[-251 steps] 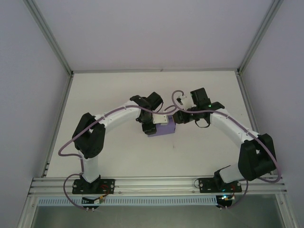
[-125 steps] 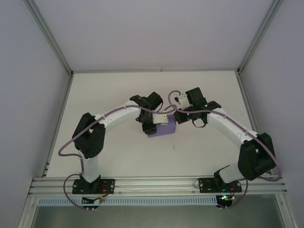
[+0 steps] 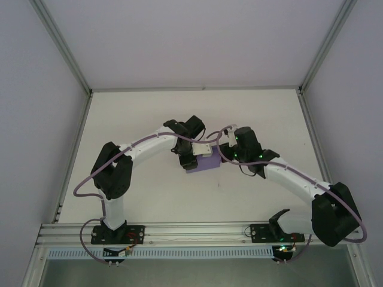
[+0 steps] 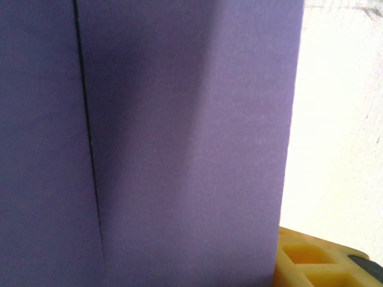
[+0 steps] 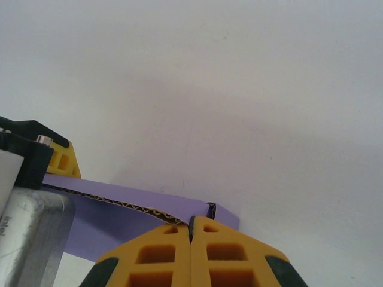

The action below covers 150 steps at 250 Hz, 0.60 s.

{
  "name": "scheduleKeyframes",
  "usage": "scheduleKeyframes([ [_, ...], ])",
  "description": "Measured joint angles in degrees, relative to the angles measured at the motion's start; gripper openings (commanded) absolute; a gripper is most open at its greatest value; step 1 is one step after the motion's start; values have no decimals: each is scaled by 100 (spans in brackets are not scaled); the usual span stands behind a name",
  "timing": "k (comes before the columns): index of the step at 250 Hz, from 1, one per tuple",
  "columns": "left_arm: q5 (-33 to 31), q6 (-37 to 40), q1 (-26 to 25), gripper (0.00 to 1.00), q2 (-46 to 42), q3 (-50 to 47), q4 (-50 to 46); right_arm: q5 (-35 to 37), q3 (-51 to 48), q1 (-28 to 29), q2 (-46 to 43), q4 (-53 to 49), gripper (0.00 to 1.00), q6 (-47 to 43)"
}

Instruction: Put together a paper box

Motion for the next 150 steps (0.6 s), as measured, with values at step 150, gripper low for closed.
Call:
scheduleKeyframes([
  [150, 26, -313, 11, 77, -94, 0, 472, 704, -859, 455, -129, 1493, 0, -431],
])
